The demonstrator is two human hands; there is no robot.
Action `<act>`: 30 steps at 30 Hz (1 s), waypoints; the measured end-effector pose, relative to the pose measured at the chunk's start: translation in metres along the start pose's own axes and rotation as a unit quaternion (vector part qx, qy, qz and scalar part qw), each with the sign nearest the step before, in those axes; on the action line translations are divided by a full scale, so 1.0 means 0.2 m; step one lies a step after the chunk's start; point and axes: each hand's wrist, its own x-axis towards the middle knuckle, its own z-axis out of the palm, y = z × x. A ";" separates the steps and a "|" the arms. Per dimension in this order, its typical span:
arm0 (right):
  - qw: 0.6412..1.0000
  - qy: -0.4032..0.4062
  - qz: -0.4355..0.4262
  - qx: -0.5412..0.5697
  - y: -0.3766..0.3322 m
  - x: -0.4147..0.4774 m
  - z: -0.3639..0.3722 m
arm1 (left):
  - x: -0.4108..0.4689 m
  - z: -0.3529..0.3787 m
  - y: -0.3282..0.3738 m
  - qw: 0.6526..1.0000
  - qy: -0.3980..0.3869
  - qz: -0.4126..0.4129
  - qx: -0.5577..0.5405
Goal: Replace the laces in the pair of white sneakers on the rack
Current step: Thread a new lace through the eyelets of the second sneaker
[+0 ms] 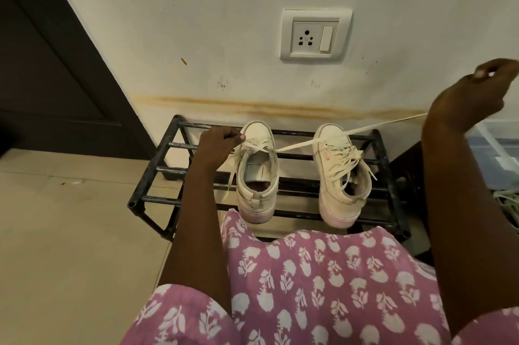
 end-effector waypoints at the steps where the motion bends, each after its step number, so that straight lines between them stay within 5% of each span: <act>1: 0.999 -0.020 -0.032 -0.001 0.00 -0.02 0.00 | 0.00 0.00 0.00 1.000 0.002 -0.001 0.002; 5: 0.962 -0.248 -0.103 -0.057 0.01 -0.21 0.04 | 0.01 0.03 0.02 1.000 0.003 0.000 -0.009; 9: 0.862 -0.485 -0.105 -0.101 0.01 -0.54 0.12 | 0.02 0.03 0.03 1.000 0.016 0.005 -0.022; 12: 0.797 -0.575 -0.102 -0.152 0.07 -0.76 0.17 | 0.01 0.02 0.03 0.999 0.024 0.011 -0.036; 18: 0.787 -0.591 -0.052 -0.168 0.11 -0.81 0.18 | 0.02 0.02 0.04 0.999 0.014 0.010 -0.046; 30: 0.816 -0.431 -0.093 -0.374 0.08 -0.37 0.02 | 0.01 0.06 0.04 0.997 -0.046 0.011 -0.057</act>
